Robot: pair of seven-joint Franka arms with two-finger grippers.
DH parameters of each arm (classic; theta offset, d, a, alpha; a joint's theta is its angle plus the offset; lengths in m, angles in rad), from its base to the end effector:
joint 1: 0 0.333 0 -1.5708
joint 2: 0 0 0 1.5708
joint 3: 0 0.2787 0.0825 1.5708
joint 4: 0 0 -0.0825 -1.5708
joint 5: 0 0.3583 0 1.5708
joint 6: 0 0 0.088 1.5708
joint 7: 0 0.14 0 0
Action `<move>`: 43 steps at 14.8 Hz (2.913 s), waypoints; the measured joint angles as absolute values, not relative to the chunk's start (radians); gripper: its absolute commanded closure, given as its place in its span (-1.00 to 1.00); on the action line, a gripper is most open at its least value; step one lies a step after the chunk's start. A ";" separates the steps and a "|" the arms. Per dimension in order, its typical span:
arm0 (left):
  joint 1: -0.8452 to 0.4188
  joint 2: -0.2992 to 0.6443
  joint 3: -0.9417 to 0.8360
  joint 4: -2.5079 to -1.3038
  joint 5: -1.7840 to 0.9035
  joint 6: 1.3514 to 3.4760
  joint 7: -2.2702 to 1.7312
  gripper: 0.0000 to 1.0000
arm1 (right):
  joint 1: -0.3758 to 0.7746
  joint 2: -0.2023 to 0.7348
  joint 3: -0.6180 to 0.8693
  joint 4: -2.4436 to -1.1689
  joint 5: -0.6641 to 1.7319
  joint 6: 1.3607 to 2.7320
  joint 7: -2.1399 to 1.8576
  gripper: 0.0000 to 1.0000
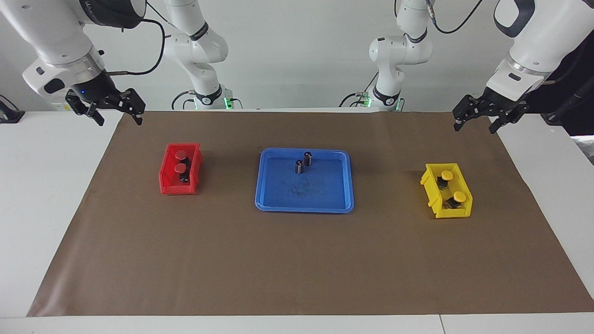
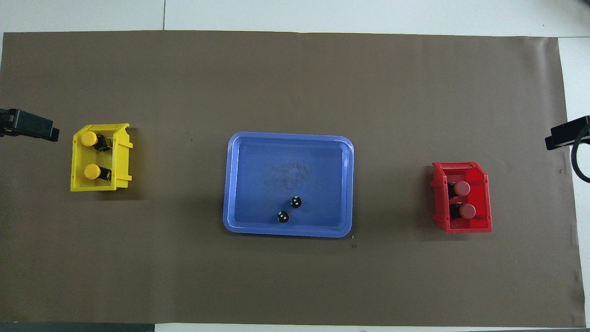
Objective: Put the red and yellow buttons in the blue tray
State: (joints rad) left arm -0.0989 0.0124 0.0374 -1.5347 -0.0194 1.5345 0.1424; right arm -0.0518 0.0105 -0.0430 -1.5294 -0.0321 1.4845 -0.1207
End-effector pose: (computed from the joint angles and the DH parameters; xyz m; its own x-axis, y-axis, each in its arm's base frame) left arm 0.5272 -0.0354 0.5606 0.9791 -0.2031 -0.0098 -0.2029 -0.9790 0.0205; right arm 0.5183 -0.0539 0.5598 0.9980 0.0232 -0.0588 0.0248 -0.9994 0.0256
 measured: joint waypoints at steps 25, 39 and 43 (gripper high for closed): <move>-0.063 -0.048 0.042 -1.659 -0.019 1.571 0.157 -1.00 | 0.009 0.001 -0.040 -2.237 0.060 2.175 -0.121 -0.42; -0.063 -0.048 0.042 -1.662 -0.019 1.572 0.157 -1.00 | -0.001 -0.011 -0.046 -2.269 0.060 2.184 -0.129 -0.38; -0.063 -0.048 0.042 -1.662 -0.019 1.572 0.157 -1.00 | -0.013 -0.013 -0.048 -2.278 0.060 2.184 -0.143 -0.32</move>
State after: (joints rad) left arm -0.0633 -0.0483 0.0416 -1.6625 -0.0194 1.5723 0.1574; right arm -0.0132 -0.0128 -0.0475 -2.2777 0.0603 2.1839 -0.1434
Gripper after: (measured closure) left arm 0.000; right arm 0.322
